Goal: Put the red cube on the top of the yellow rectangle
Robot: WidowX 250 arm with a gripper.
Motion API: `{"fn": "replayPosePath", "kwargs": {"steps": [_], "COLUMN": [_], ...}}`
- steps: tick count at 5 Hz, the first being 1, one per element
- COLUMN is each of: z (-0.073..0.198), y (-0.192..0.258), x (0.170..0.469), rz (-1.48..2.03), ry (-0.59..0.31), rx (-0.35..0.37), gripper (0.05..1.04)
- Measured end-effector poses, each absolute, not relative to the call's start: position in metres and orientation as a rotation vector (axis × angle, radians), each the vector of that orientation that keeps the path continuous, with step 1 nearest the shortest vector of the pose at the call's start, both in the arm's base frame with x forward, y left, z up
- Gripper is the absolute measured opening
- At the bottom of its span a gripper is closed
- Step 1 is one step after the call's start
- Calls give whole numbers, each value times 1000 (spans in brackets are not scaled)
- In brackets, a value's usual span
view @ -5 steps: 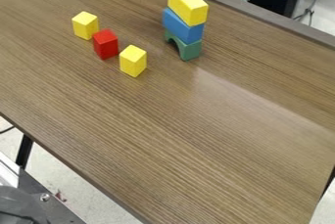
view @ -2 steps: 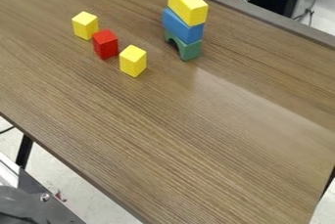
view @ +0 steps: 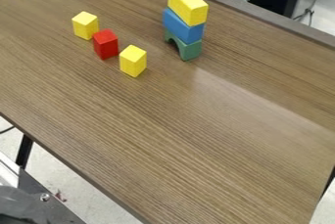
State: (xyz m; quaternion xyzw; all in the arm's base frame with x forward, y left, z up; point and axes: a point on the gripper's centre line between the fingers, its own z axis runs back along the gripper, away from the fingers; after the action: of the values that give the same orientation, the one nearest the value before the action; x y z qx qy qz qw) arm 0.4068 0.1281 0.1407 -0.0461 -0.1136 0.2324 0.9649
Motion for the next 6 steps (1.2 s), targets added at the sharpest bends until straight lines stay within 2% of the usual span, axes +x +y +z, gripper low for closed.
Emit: {"fn": "replayPosePath", "kwargs": {"steps": [2, 4, 5, 6], "z": [156, 169, 155, 149], "y": [92, 69, 64, 65], "x": [405, 407, 415, 416], "rz": [566, 804, 933, 991], "ry": [-164, -108, -25, 1], "rx": [-63, -176, -257, -279], "gripper": [603, 603, 603, 603]}}
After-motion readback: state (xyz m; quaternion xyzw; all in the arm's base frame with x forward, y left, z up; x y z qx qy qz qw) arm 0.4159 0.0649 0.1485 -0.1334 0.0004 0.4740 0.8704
